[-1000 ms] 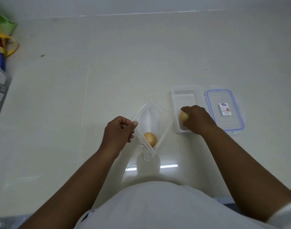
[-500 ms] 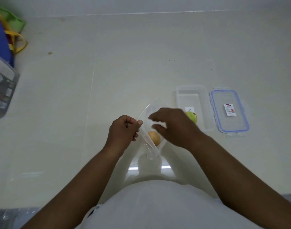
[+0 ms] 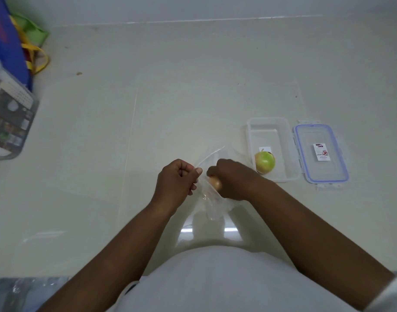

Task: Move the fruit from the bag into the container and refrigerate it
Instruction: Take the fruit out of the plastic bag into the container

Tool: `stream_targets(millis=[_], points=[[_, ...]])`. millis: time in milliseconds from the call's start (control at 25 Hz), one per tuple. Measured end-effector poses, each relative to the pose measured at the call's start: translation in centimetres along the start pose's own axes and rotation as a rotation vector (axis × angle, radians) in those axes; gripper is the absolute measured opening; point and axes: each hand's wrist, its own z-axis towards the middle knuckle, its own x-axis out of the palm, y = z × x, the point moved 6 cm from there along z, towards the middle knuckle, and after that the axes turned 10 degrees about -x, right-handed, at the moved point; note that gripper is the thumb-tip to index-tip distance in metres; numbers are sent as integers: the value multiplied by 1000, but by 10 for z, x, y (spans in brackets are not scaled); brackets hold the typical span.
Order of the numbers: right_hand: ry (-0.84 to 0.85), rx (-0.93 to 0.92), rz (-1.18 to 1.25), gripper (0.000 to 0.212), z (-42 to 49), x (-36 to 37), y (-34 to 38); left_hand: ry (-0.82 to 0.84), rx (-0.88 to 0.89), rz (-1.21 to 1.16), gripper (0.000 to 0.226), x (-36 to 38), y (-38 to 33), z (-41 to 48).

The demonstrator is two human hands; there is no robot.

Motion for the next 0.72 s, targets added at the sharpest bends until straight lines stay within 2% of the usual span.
stream_targets(millis=[120, 200, 280, 320, 400, 480, 560, 720], points=[[-260, -41, 40, 62, -32, -41, 1, -5, -7, -6, 18, 0, 0, 2], [-573, -58, 168, 66, -58, -71, -6, -8, -14, -30, 18, 0, 0, 4], [-874, 61, 250, 63, -76, -89, -31, -7, -22, -49, 17, -1, 0, 5], [-937, 192, 280, 62, -79, -89, -53, -4, -25, -56, 17, 0, 0, 5], [-845, 497, 324, 62, -70, -73, -100, -2, -30, -59, 17, 2, 1, 4], [-668, 687, 366, 63, -58, -49, -138, -6, -32, -50, 16, 3, 1, 2], [-584, 750, 386, 59, -48, -32, -159, -11, -32, -42, 16, 2, 1, 1], [-534, 777, 418, 55, -33, -16, -176, -16, -31, -44, 16, 0, 0, 0]])
